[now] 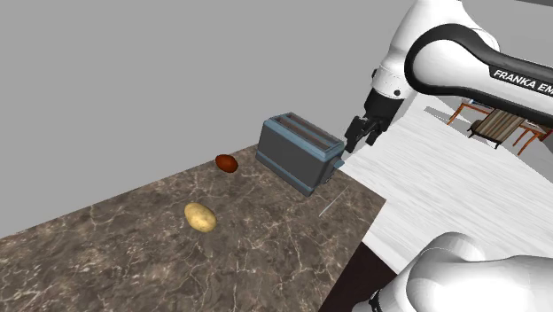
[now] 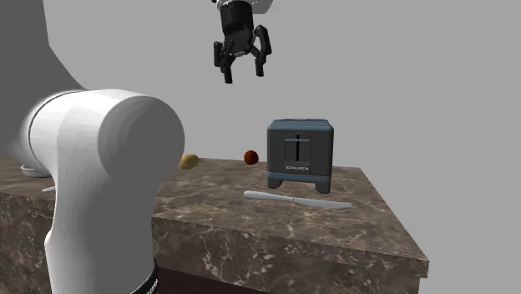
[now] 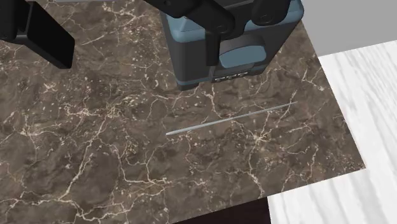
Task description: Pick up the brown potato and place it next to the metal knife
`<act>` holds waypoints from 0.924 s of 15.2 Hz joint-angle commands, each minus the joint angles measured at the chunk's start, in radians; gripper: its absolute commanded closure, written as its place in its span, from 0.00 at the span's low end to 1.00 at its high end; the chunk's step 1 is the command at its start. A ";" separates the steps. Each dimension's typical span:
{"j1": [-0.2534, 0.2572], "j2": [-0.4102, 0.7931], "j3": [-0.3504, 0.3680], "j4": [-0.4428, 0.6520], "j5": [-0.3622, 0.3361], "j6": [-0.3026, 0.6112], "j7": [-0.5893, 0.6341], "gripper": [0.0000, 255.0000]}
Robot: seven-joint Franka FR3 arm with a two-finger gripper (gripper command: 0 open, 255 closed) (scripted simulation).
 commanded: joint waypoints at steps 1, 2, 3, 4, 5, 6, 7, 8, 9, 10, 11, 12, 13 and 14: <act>0.000 0.000 0.000 0.000 0.000 0.000 0.000 0.00; 0.006 0.027 -0.003 -0.003 0.000 0.033 -0.012 0.00; 0.013 0.054 -0.006 -0.005 -0.001 0.065 -0.025 0.00; 0.019 0.082 -0.008 -0.005 -0.001 0.097 -0.037 0.00; 0.026 0.111 -0.010 -0.004 -0.001 0.128 -0.049 0.00; 0.032 0.141 -0.012 -0.002 0.000 0.159 -0.062 0.00; 0.038 0.171 -0.014 0.002 0.000 0.188 -0.074 0.00; 0.044 0.202 -0.016 0.007 0.001 0.218 -0.087 0.00; 0.051 0.234 -0.017 0.013 0.002 0.246 -0.099 0.00; 0.057 0.266 -0.018 0.020 0.003 0.274 -0.112 0.00; 0.063 0.298 -0.019 0.029 0.004 0.301 -0.125 0.00; 0.069 0.331 -0.019 0.038 0.006 0.327 -0.137 0.00; 0.075 0.364 -0.020 0.049 0.007 0.352 -0.150 0.00; 0.081 0.397 -0.020 0.061 0.009 0.376 -0.163 0.00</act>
